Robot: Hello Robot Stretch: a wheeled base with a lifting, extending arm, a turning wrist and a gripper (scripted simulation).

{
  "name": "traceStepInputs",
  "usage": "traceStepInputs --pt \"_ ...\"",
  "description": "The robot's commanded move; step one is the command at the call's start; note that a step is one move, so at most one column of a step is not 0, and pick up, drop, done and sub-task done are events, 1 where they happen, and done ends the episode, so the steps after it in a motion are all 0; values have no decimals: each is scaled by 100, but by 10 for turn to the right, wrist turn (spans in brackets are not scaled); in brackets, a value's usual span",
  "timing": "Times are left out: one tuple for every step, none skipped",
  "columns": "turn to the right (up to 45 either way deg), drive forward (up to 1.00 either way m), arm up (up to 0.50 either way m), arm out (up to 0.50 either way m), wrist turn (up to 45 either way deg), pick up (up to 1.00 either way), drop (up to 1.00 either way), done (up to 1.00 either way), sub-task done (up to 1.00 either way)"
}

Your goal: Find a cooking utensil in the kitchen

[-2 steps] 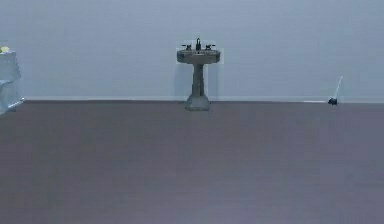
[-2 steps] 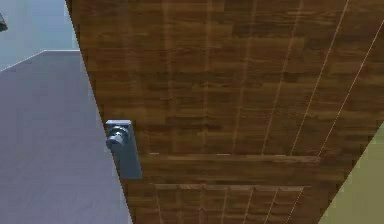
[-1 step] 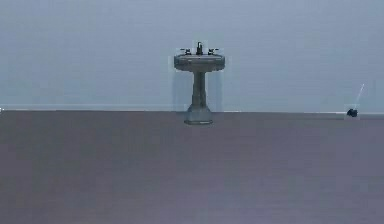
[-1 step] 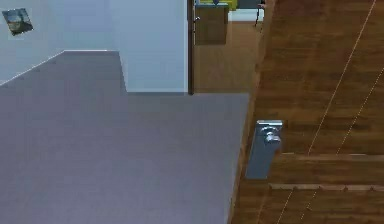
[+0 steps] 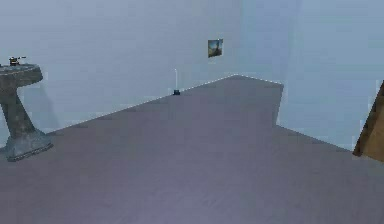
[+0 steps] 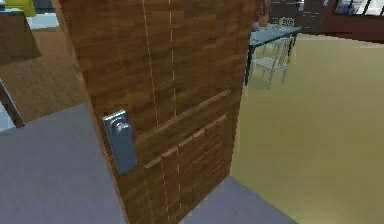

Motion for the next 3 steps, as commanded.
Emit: traceStepInputs --pt "0 30 0 0 0 0 0 0 0" --pt "0 20 0 0 0 0 0 0 0" --pt "420 0 0 0 0 0 0 0 0"
